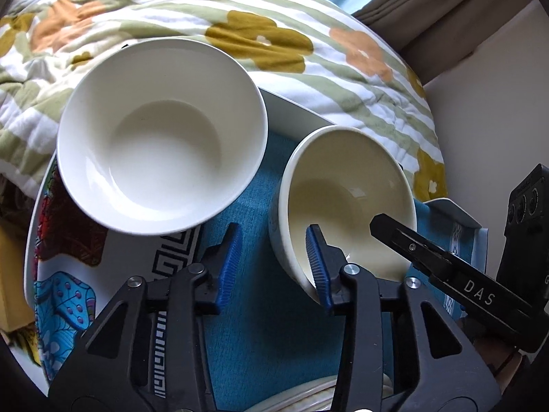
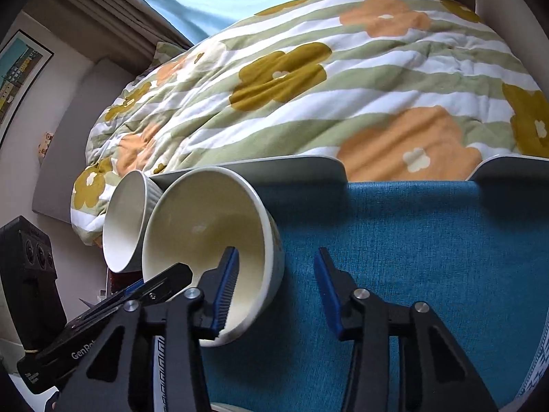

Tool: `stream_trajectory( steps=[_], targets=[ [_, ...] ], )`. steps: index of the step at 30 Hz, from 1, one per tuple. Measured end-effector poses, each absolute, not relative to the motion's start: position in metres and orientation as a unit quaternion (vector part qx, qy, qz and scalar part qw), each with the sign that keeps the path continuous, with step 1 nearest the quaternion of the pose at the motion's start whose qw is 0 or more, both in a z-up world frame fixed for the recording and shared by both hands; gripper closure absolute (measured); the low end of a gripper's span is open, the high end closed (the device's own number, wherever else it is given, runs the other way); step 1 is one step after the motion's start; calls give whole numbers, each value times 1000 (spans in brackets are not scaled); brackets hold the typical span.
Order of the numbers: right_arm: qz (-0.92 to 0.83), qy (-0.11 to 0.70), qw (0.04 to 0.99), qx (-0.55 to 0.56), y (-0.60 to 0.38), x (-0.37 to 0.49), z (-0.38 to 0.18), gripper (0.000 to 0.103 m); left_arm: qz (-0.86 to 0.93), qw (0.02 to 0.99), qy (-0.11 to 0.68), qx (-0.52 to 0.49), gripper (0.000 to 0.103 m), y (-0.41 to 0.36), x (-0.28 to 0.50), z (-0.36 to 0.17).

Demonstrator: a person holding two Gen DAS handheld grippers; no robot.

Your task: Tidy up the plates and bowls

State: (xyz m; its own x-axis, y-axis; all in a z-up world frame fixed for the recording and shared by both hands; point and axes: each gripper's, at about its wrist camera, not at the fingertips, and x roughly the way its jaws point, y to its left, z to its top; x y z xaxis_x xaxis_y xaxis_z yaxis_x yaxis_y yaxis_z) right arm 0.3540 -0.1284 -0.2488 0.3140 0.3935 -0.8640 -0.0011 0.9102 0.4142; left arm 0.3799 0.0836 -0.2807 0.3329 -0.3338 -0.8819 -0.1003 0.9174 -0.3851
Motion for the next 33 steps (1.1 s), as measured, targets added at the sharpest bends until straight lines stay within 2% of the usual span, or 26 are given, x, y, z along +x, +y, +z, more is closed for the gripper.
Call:
stream_trajectory(
  steps=[3,5,18,26,33],
  targets=[
    [125,577,789,170,-125,356,-252,83,-83,795,571,-188,81,80,382,-280],
    [129,577,788,170,-122,355,-252,86,-81,799,571,-172,82,75,383,-277],
    [137,565,801,142,-115,351,-240,86,-70,817,555,-143,82,67,374,-257],
    [154,527,824,141,-130,326,-198,86,-71,841,523,-122,82,47,342,-203],
    [177,492,842,129,-166,277,-147,86,-68,862,487,-125,82,7,284,-149]
  ],
)
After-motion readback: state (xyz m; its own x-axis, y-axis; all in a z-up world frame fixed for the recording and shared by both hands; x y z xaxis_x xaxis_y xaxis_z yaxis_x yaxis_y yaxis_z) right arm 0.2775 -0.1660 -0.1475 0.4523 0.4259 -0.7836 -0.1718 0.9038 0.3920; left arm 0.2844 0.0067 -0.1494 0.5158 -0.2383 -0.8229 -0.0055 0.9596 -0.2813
